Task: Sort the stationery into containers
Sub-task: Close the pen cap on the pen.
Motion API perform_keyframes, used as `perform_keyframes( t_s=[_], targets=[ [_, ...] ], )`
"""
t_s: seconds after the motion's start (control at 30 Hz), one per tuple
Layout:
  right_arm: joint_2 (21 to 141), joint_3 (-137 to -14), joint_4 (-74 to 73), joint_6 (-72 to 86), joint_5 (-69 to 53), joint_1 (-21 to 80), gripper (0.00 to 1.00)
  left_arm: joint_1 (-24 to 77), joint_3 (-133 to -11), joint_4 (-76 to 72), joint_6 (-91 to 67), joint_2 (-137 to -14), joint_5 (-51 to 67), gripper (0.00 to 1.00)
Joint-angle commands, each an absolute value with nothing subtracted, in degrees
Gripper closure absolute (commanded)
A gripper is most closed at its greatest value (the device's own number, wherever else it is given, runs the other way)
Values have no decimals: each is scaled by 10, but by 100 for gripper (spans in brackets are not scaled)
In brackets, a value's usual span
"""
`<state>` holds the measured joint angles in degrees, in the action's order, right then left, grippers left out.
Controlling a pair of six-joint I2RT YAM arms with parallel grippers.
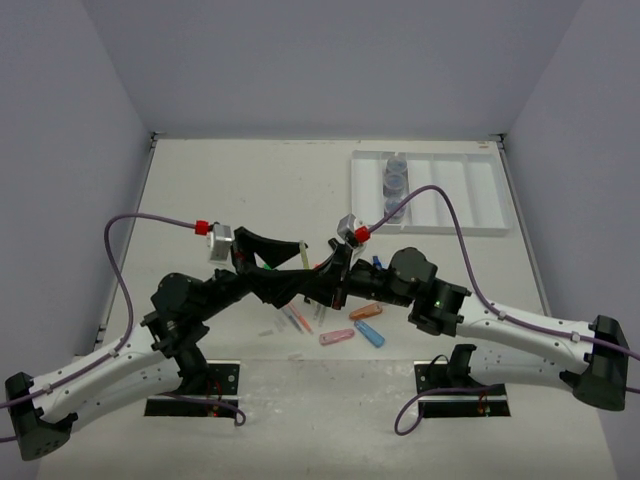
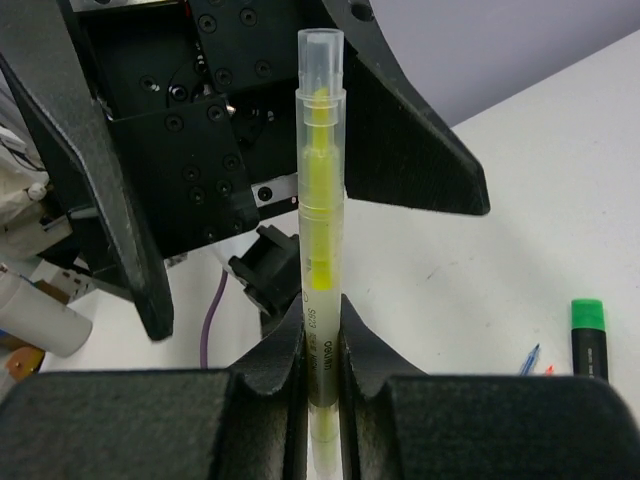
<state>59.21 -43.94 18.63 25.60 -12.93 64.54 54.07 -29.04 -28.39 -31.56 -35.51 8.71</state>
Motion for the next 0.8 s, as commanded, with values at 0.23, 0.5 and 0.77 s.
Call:
perform_keyframes(
  t_s=[0.23,0.5,0.77],
  targets=[
    [570,-437,180,245,-143,645,100,541,-407,-176,-250,-375,14,26],
    [568,-441,161,244,-124,646,100,541,-453,-156,-261,-421,44,32],
    [548,-436,158,241,-94,646,100,541,-438,-164,-281,-429,60,54]
  ],
)
